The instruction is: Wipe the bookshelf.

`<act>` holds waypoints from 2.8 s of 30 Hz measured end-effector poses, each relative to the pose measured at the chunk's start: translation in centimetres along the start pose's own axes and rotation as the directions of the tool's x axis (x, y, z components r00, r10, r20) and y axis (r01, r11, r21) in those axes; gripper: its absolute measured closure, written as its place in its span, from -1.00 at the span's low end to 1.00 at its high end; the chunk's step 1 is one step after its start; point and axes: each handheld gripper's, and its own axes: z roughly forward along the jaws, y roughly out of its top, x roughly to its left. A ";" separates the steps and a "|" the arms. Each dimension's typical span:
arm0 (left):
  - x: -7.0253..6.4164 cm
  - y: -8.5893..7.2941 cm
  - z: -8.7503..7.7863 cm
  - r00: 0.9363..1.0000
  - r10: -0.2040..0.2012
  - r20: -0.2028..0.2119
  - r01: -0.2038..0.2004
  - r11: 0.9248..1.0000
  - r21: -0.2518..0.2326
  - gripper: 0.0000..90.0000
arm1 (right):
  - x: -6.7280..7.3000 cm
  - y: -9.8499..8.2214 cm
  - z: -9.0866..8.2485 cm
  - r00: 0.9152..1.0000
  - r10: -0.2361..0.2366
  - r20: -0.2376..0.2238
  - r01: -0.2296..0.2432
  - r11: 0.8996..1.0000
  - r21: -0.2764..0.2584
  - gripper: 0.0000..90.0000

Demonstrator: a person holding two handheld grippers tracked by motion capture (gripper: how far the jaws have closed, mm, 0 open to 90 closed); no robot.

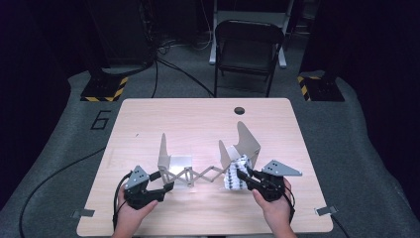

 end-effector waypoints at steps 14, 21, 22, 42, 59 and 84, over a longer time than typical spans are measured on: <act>0.0 0.1 -0.2 1.000 -0.008 0.005 0.008 1.000 -0.003 -0.23 | -0.6 -3.3 2.7 1.000 0.027 0.017 -0.029 0.991 0.131 0.65; 0.0 0.1 -0.1 1.000 0.013 -0.010 -0.013 1.000 -0.010 -0.22 | 1.7 0.0 1.1 0.998 -0.026 -0.049 0.027 1.000 0.016 0.65; 0.0 0.1 -0.1 1.000 0.014 -0.011 -0.014 1.000 -0.010 -0.22 | 2.1 0.5 0.8 0.998 -0.034 -0.057 0.034 0.999 0.002 0.65; -0.3 0.1 0.2 1.000 0.016 -0.009 -0.016 1.000 -0.010 -0.25 | 0.0 -2.7 4.2 0.999 0.017 0.036 -0.021 0.993 0.115 0.66; -0.3 0.1 0.1 1.000 0.021 0.002 -0.021 1.000 -0.005 -0.24 | 2.0 -1.5 5.8 0.999 -0.045 0.001 0.044 0.993 0.106 0.66; -0.5 0.0 0.3 1.000 0.021 0.012 -0.021 1.000 0.000 -0.22 | 4.5 -0.1 6.7 0.995 -0.077 -0.071 0.081 0.995 0.060 0.66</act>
